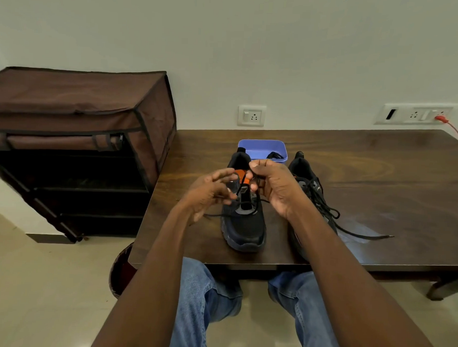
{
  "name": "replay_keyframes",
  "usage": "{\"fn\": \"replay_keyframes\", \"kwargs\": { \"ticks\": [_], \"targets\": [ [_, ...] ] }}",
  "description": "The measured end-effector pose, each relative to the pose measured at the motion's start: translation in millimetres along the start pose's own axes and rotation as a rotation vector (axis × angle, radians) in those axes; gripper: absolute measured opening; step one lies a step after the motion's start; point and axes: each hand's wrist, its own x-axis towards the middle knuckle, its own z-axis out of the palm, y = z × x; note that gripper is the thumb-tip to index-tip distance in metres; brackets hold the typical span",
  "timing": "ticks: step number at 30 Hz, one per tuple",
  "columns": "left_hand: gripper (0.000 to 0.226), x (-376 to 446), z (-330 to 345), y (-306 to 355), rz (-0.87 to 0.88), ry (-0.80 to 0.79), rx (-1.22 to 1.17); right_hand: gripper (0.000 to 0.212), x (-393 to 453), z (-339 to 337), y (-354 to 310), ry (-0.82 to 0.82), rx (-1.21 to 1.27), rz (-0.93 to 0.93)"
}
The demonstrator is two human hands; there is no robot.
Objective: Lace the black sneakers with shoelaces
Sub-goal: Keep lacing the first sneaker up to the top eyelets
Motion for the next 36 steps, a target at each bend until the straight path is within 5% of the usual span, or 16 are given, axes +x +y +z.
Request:
{"fn": "replay_keyframes", "kwargs": {
  "ticks": [4, 8, 10, 12, 14, 17, 20, 24, 28, 30, 36],
  "targets": [
    [0.028, 3.2, 16.0, 1.4, 0.03, 0.025, -0.035, 0.014, -0.3, -9.8, -5.4, 0.064, 0.148, -0.063],
    [0.02, 16.7, 2.9, -9.4, -0.098, 0.527, -0.009, 0.015, 5.1, -36.7, -10.9, 0.326, 0.319, -0.133],
    [0.02, 15.7, -5.8, -14.3, -0.234, 0.772, 0.205, 0.015, 6.5, -46.2, -11.1, 0.459, 0.235, -0.111],
    [0.018, 10.6, -7.6, -15.8, -0.305, 0.849, 0.481, 0.015, 5.2, -47.5, -10.4, 0.519, 0.057, -0.067],
    [0.029, 9.4, -1.6, -14.6, -0.141, 0.785, 0.65, 0.013, 2.4, -40.7, -8.0, 0.458, -0.171, 0.004],
    [0.057, 4.3, 19.6, -0.6, 0.178, 0.418, 0.465, 0.018, 0.2, -23.8, 1.4, 0.225, -0.456, 0.117],
    [0.042, 5.7, 32.6, -0.1, 0.215, 0.105, 0.324, 0.018, 3.4, -12.6, 9.2, 0.126, -0.471, 0.121],
    [0.01, 4.9, 27.0, -6.7, 0.263, 0.17, 0.355, 0.011, 7.8, -17.9, 8.6, 0.166, -0.441, 0.129],
    [0.037, 3.7, 25.6, -5.0, 0.368, 0.046, 0.428, 0.014, 8.6, -21.2, 10.5, 0.125, -0.432, 0.148],
    [0.029, 5.5, 26.1, -6.8, 0.305, 0.002, 0.385, 0.015, 8.7, -19.3, 10.8, 0.086, -0.443, 0.158],
    [0.007, 4.5, 23.7, -5.0, 0.189, 0.224, 0.282, 0.012, 12.2, -27.3, 7.8, 0.055, -0.39, 0.167]
  ]
}}
